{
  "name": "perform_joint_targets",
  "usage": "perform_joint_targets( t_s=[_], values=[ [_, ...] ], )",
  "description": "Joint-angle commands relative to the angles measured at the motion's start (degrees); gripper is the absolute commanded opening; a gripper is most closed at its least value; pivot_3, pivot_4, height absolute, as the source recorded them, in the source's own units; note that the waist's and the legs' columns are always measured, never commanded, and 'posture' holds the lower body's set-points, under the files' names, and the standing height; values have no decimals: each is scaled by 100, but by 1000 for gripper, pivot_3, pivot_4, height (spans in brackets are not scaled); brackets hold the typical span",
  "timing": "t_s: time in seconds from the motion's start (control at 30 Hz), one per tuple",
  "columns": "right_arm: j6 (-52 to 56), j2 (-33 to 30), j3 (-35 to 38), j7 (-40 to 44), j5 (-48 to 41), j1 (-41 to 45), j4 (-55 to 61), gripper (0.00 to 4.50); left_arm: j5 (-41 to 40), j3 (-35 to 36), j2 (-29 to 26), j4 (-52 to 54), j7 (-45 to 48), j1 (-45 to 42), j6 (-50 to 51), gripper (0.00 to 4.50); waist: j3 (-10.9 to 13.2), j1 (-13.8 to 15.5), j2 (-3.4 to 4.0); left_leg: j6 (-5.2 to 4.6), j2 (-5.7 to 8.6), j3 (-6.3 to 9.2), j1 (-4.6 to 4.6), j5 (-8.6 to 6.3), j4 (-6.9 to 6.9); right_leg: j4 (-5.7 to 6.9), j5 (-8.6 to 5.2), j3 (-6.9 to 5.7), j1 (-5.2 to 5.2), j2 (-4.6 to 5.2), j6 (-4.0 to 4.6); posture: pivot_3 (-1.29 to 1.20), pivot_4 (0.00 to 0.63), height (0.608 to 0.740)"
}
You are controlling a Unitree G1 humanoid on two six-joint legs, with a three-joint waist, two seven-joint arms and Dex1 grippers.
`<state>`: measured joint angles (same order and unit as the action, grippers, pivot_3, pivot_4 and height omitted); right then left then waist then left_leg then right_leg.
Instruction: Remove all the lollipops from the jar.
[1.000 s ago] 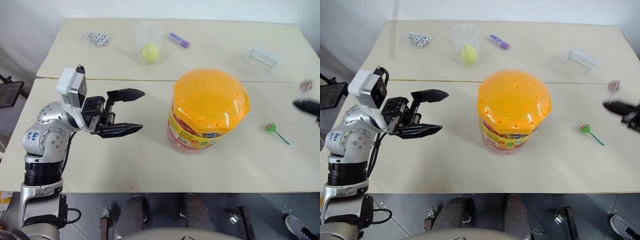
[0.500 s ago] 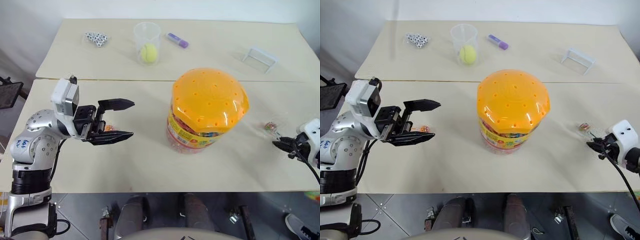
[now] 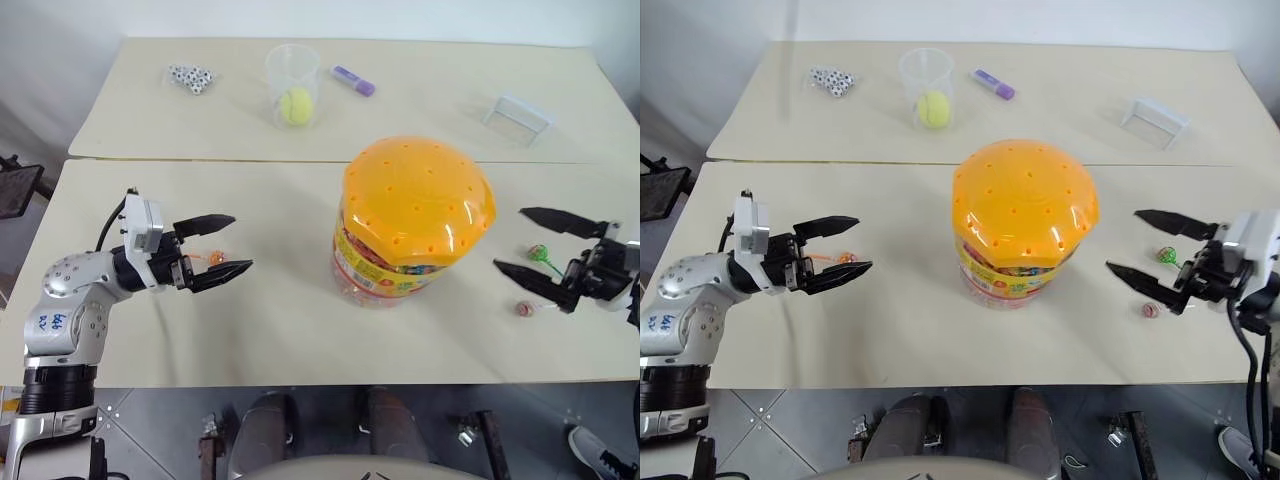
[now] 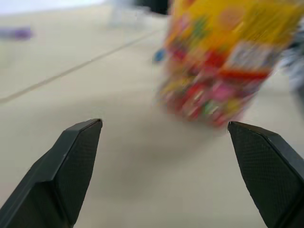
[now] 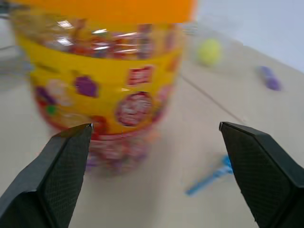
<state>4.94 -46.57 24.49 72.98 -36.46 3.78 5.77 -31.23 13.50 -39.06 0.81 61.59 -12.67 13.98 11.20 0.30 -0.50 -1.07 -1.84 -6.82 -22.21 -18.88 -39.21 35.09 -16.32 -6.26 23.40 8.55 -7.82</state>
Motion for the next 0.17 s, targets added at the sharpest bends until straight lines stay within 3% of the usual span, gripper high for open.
perform_joint_targets(
  t_s=[0.03,0.17],
  values=[
    [-573,141,-164,141,268,207,-376,4460,201,262,59,237,-369,228,-359,4500,0,27,0,0,1,0,-1,0,-1,0,0,0,0,1,0,0,150,740],
    [-979,291,-264,89,487,392,-770,4460,263,399,158,403,-822,355,-415,4500,0,55,0,0,-1,-2,2,0,-2,6,0,1,1,1,0,0,150,740]
  ],
)
